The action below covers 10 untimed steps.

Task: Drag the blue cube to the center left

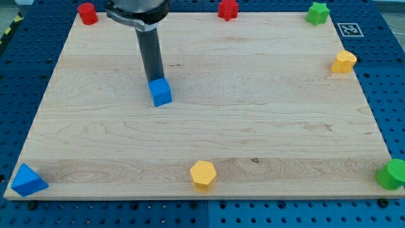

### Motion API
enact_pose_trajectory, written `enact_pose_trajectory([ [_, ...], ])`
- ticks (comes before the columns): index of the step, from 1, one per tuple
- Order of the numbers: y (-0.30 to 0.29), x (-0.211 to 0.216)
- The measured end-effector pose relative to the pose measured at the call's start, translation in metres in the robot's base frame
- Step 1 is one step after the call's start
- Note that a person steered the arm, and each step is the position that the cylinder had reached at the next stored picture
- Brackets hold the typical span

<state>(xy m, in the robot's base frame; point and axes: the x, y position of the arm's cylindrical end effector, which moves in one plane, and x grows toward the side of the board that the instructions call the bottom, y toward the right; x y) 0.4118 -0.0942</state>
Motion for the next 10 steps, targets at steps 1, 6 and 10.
enact_pose_trajectory([
  [1, 0.0, 0.001],
  [6, 0.089, 0.012],
  [10, 0.042, 0.022],
])
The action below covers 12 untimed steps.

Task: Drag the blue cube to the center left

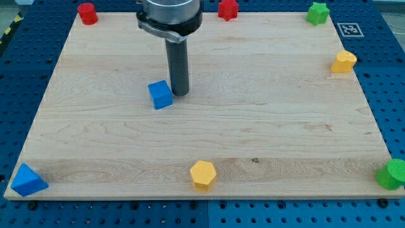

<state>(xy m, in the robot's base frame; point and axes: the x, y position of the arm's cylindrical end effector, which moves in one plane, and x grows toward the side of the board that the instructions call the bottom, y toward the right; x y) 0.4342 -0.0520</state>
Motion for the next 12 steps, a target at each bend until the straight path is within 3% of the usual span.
enact_pose_trajectory([
  [2, -0.021, 0.019],
  [10, -0.101, 0.02],
  [12, -0.094, 0.056],
])
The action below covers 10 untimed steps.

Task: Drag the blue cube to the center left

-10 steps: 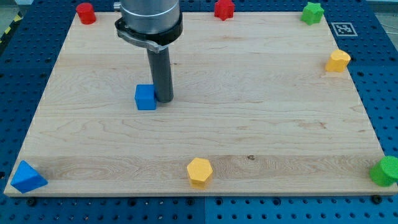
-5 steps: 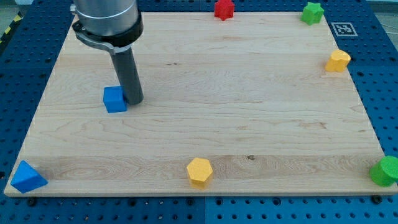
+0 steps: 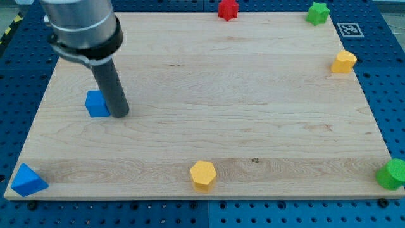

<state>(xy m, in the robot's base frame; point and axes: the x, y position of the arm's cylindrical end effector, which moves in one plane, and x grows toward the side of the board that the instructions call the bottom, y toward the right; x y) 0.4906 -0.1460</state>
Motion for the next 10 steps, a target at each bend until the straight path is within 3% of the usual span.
enact_pose_trajectory([
  [2, 0.002, 0.039],
  [6, -0.049, 0.019],
  [8, -0.017, 0.082],
  [10, 0.045, 0.084],
])
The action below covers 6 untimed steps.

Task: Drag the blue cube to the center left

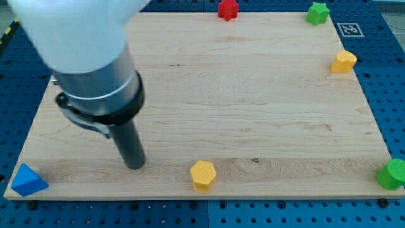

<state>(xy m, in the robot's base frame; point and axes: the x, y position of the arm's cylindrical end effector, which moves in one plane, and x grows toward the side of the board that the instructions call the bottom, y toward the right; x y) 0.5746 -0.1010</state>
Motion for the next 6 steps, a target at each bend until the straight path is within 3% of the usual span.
enact_pose_trajectory([
  [2, 0.019, 0.0],
  [4, -0.062, -0.012],
  [6, -0.073, -0.019],
])
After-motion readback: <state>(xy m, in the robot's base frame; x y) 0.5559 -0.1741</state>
